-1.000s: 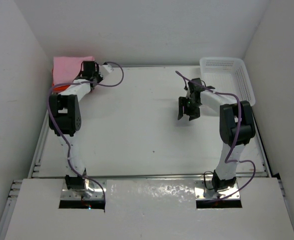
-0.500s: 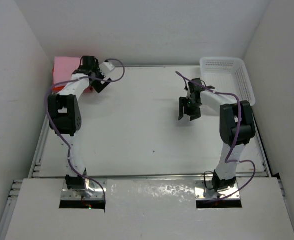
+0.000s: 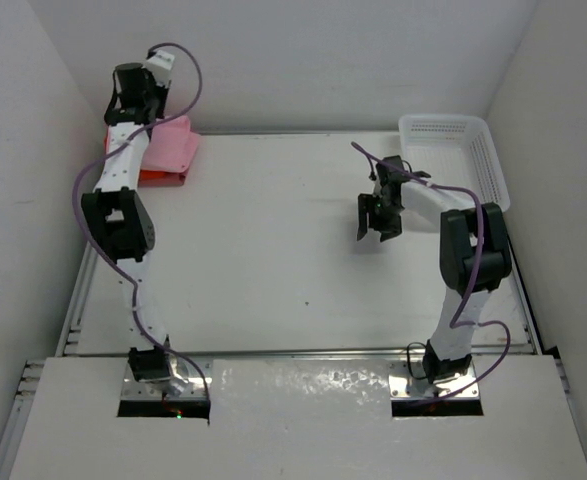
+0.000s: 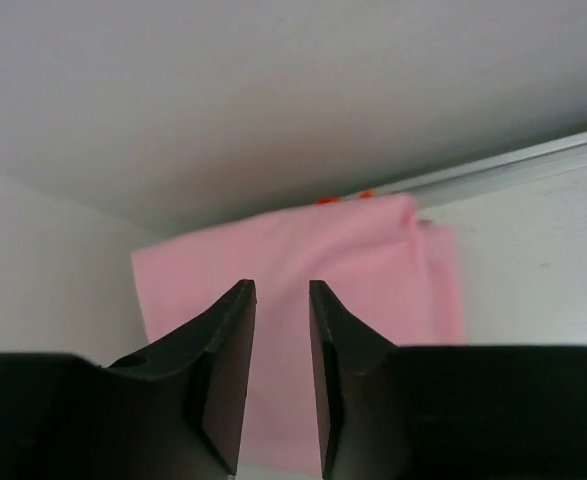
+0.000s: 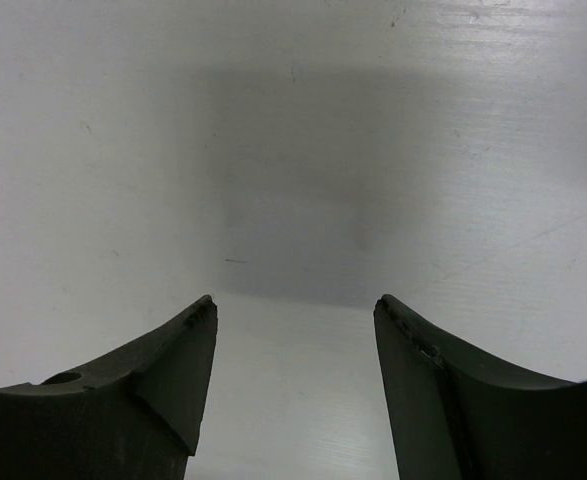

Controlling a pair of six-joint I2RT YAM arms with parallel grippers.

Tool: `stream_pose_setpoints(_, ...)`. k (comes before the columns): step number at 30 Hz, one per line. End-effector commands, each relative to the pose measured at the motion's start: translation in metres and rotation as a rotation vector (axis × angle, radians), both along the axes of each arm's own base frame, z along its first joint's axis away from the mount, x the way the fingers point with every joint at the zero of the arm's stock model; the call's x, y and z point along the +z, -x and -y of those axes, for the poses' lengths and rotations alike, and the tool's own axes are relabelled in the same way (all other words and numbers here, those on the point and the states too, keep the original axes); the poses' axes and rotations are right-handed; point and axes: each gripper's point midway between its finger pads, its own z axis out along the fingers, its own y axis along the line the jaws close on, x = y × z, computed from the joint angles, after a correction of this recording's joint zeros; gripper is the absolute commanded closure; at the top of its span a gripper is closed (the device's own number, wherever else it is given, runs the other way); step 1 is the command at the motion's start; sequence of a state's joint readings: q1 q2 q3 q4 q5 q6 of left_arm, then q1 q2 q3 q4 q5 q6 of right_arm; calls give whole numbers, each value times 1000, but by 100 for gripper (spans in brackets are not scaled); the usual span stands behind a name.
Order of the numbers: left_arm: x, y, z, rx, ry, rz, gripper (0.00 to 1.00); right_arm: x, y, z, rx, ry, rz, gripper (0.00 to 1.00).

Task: Fold and stack the t-shirts
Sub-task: Put the neatly folded tshirt into the corner of the board with the left arm

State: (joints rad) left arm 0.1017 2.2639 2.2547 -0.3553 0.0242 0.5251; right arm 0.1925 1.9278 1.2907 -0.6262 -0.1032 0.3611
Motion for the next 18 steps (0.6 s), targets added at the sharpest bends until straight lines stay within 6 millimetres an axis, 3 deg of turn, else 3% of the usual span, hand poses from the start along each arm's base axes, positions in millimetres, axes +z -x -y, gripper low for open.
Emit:
stream_pose_setpoints(1, -31, 7, -73, 212, 85, -16, 75, 34, -17, 1, 2, 5, 105, 38)
stream_pose_setpoints(3, -48, 19, -91, 257, 79, -48, 76, 35, -17, 0, 3, 2, 106, 38)
stream_pose_setpoints(7, -53, 40, -116, 314, 81, -66, 76, 41, -18, 3, -1, 8, 94, 38)
stream_pose_setpoints(9, -73, 54, -130, 339, 117, -99, 76, 46, -22, 3, -10, 10, 103, 38)
stream_pose_setpoints(10, -67, 59, -135, 343, 134, -82, 76, 47, -21, 4, -18, 12, 95, 38)
stream_pose_setpoints(11, -83, 71, -148, 368, 171, -106, 76, 51, -23, 3, -21, 10, 100, 38)
stream_pose_setpoints(13, -83, 77, -154, 358, 206, -85, 76, 54, -23, 4, -34, 11, 96, 38)
stream_pose_setpoints(14, -98, 86, -162, 370, 221, -107, 76, 57, -24, 3, -40, 7, 101, 38)
stream_pose_setpoints(18, -111, 89, -167, 346, 256, -121, 74, 67, -26, 4, -60, 7, 130, 38)
